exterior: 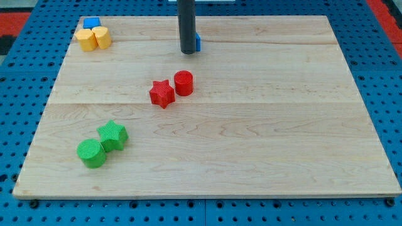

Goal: Push the blue triangle towards top left

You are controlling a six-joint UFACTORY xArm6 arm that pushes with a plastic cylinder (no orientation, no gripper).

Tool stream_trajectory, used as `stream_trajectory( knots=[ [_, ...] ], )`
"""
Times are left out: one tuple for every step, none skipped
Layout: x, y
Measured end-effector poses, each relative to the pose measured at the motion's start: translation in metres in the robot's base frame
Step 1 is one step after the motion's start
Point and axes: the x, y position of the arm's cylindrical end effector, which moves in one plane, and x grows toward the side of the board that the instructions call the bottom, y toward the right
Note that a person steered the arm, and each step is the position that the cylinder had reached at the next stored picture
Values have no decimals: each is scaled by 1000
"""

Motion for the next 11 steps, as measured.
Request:
stream_trajectory(
  knots=[
    [-1,1],
    [-24,-1],
    [-10,-4],
    [-11,54],
    [-31,76],
    [-46,76],
    [-57,18],
    [-67,-67],
    [-63,-77],
    [-49,-13],
    [-11,-26]
  ],
)
